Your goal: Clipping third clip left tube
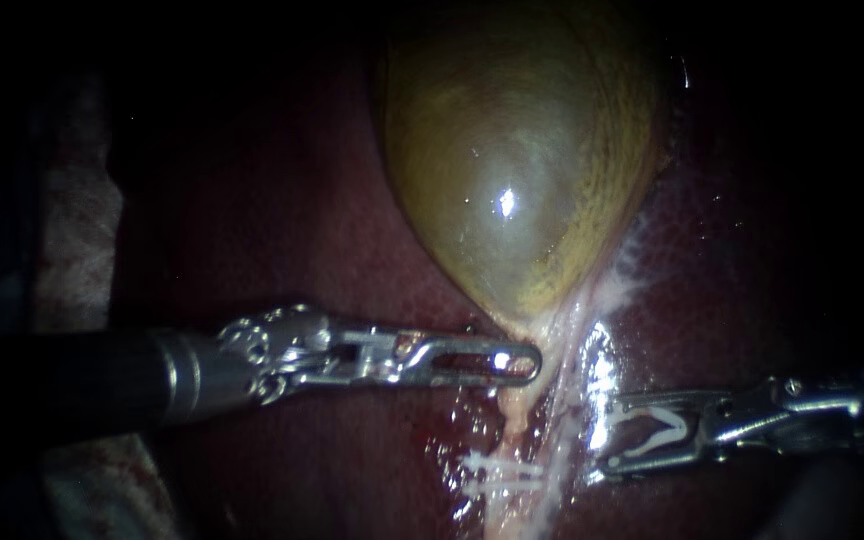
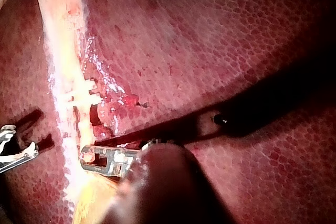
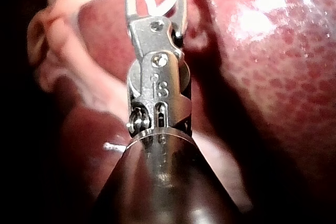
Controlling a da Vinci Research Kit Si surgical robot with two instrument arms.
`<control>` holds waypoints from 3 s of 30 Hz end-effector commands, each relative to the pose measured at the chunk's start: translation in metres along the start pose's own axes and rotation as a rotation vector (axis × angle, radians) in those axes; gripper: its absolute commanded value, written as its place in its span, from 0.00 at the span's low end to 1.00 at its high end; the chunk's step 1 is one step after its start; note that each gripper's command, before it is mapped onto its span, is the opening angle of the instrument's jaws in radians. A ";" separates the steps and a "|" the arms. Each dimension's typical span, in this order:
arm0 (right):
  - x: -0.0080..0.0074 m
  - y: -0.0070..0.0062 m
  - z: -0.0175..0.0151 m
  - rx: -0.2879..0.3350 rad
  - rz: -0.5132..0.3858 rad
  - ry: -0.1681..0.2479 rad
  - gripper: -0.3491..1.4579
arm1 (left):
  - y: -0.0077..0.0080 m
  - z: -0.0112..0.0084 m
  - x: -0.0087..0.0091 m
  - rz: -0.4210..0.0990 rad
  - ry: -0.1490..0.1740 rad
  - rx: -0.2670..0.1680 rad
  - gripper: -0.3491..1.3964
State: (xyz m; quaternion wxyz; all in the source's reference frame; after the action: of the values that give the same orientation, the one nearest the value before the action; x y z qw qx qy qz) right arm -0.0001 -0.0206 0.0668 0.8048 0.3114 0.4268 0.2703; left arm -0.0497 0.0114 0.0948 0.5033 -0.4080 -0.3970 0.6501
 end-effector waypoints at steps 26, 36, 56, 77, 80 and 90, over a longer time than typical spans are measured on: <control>0.0018 -0.0008 0.0051 -0.026 0.076 0.012 0.43 | 0.0016 -0.0030 -0.0009 -0.003 -0.013 -0.011 0.00; 0.0023 0.0000 0.0078 -0.047 0.096 0.019 0.45 | 0.0021 -0.0056 -0.0019 -0.002 -0.022 -0.018 0.00; 0.0012 0.0008 0.0132 -0.050 0.098 0.034 0.45 | 0.0023 -0.0085 -0.0023 -0.001 -0.012 -0.004 0.00; 0.0004 0.0017 0.0166 -0.042 0.152 0.027 0.45 | 0.0026 -0.0092 -0.0023 -0.003 -0.010 -0.001 0.00; 0.0008 0.0015 0.0174 -0.042 0.172 0.029 0.45 | 0.0026 -0.0092 -0.0023 -0.003 -0.010 -0.001 0.00; 0.0012 0.0021 0.0187 -0.045 0.240 0.035 0.45 | 0.0026 -0.0091 -0.0023 -0.003 -0.010 -0.001 0.00</control>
State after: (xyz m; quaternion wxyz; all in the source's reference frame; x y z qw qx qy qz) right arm 0.0162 -0.0234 0.0760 0.7642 0.3394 0.3932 0.3825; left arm -0.0417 0.0096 0.0894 0.5025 -0.4045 -0.4002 0.6509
